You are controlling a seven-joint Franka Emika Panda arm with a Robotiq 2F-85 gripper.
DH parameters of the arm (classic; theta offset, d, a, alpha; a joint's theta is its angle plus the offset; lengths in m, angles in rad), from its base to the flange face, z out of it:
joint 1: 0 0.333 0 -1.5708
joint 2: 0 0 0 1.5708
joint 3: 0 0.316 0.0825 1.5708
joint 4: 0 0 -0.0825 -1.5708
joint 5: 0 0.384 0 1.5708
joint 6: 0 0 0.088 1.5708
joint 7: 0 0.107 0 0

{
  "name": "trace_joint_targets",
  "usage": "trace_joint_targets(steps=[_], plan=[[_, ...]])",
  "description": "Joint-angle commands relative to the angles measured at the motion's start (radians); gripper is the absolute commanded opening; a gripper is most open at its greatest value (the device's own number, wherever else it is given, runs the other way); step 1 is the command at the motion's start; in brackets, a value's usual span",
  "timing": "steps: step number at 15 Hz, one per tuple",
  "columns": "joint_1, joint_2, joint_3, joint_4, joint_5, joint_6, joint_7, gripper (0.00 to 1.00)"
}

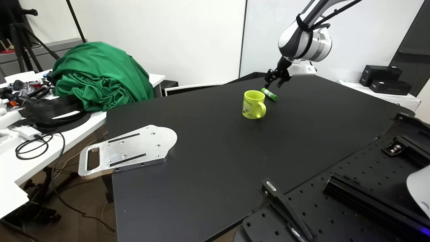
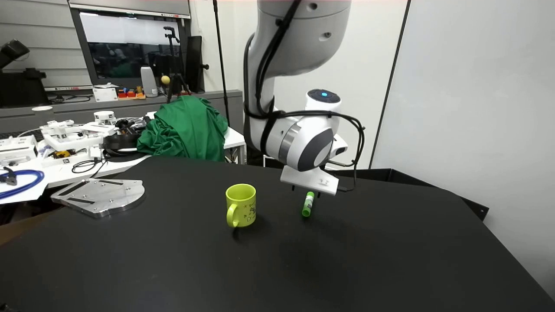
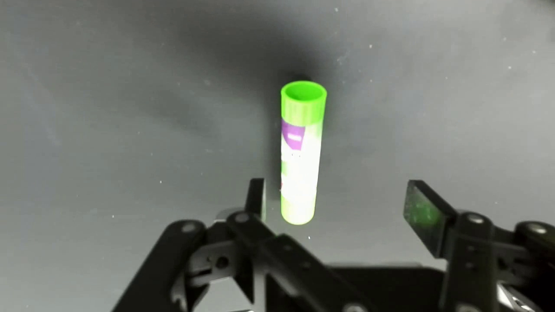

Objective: Remove and then put back the glue stick in the mug

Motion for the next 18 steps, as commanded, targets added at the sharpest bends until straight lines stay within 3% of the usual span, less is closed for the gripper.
trace_joint_targets(steps=[1,6,10,14,18], plan=[[0.036,-0.127,-0.019,-0.049,0.054,-0.114,0.016,1.0],[0.135,-0.184,-0.112,0.057,0.154,-0.488,0.009,1.0],[0.233,-0.163,-0.219,0.179,0.198,-0.664,0.014,1.0],[0.289,-0.12,-0.282,0.27,0.222,-0.7,0.006,1.0],[0.313,-0.057,-0.291,0.306,0.234,-0.601,-0.004,1.0]])
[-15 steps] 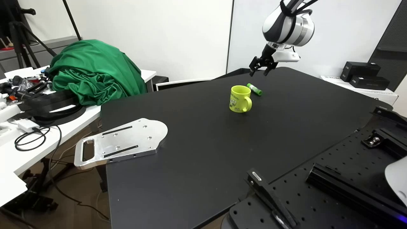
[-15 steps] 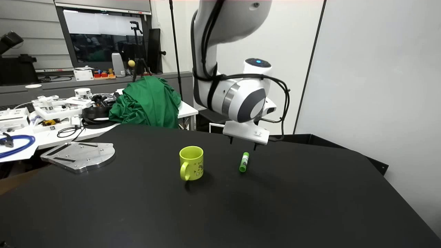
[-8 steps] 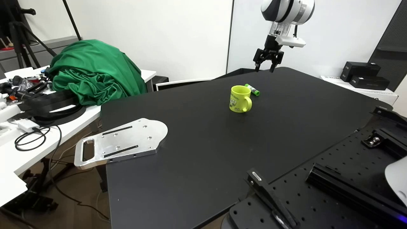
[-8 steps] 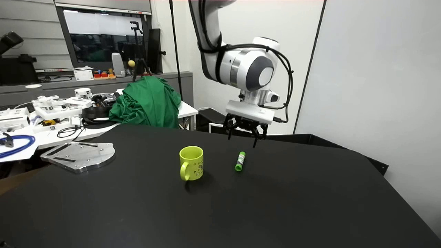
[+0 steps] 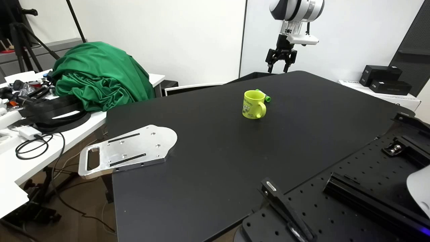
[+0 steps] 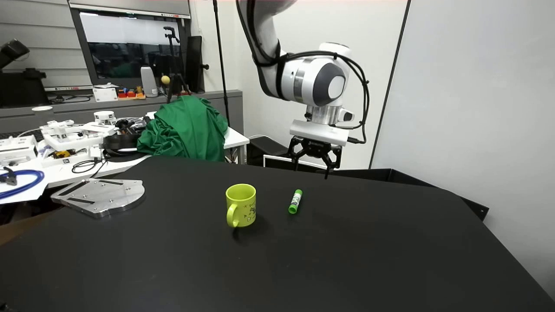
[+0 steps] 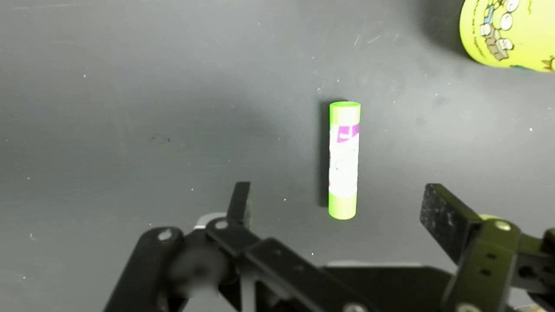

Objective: Remove and then put back the glue stick in the mug

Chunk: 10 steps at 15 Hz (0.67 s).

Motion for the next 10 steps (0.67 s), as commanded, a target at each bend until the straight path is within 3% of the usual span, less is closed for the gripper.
trace_joint_targets(steps=[1,10], plan=[[0.033,0.082,-0.018,0.071,0.016,0.073,-0.002,1.0],[0.107,0.216,-0.003,0.116,-0.012,0.235,0.01,1.0]])
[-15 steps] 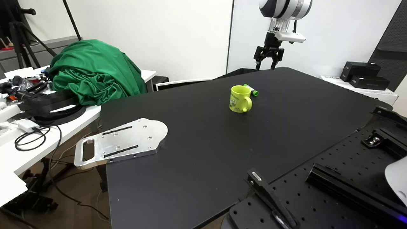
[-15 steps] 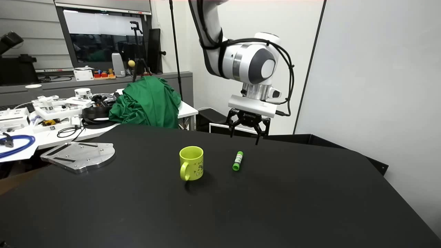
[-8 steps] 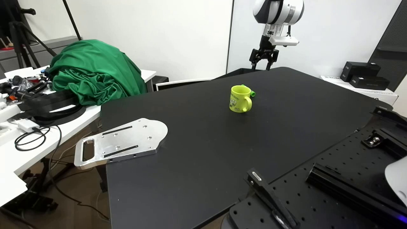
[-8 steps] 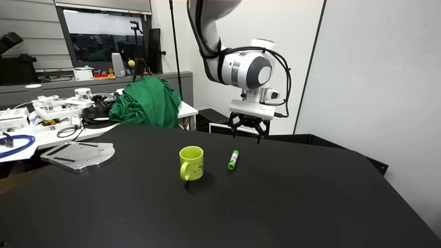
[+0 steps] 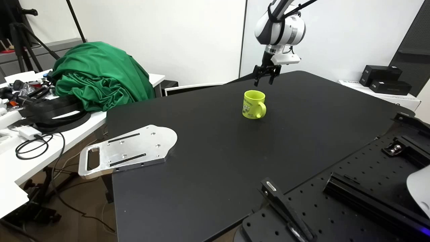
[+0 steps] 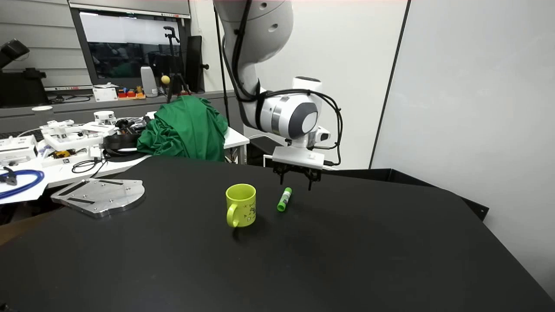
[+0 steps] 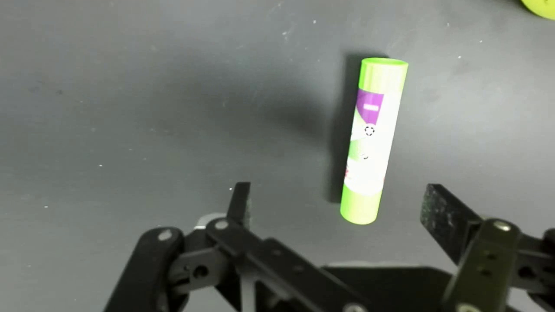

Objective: Remove and then put back the glue stick in the mug

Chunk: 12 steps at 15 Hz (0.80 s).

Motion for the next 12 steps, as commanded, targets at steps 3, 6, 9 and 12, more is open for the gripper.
trace_joint_targets(steps=[3,6,9,12], plan=[[0.05,0.087,-0.001,0.075,-0.013,0.044,0.016,1.0],[0.062,0.119,0.001,0.098,-0.015,0.055,0.016,1.0],[0.061,0.146,0.003,0.126,-0.009,0.062,0.021,1.0],[0.06,0.168,0.002,0.15,-0.01,0.069,0.024,0.75]])
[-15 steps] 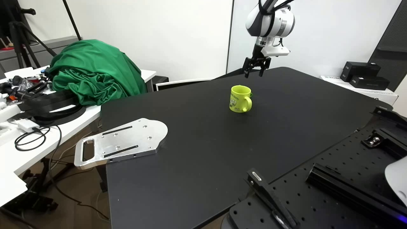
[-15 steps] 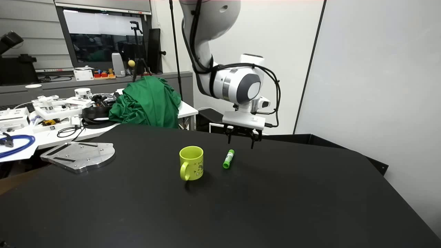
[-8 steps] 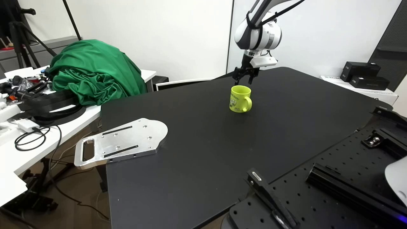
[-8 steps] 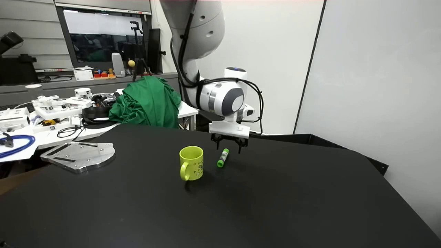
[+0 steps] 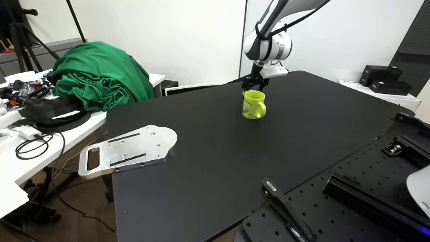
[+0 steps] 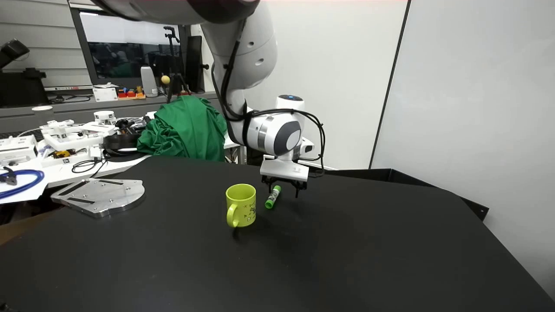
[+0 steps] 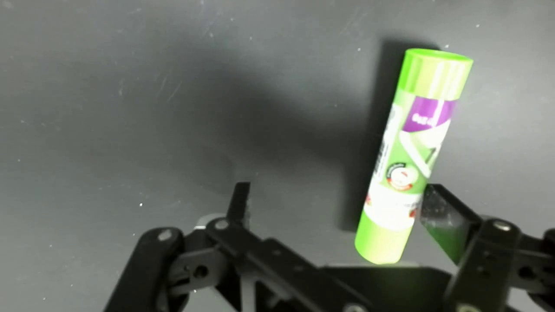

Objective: Remove and then put back the glue stick in the mug

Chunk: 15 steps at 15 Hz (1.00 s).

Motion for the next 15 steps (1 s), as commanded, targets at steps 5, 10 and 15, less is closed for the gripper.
trace_joint_targets(steps=[5,10,15], plan=[[-0.006,0.063,-0.001,0.086,-0.01,0.008,0.02,0.45],[-0.012,0.061,0.001,0.094,-0.008,-0.005,0.02,0.12],[-0.019,-0.005,0.007,0.042,-0.002,-0.032,0.021,0.07]])
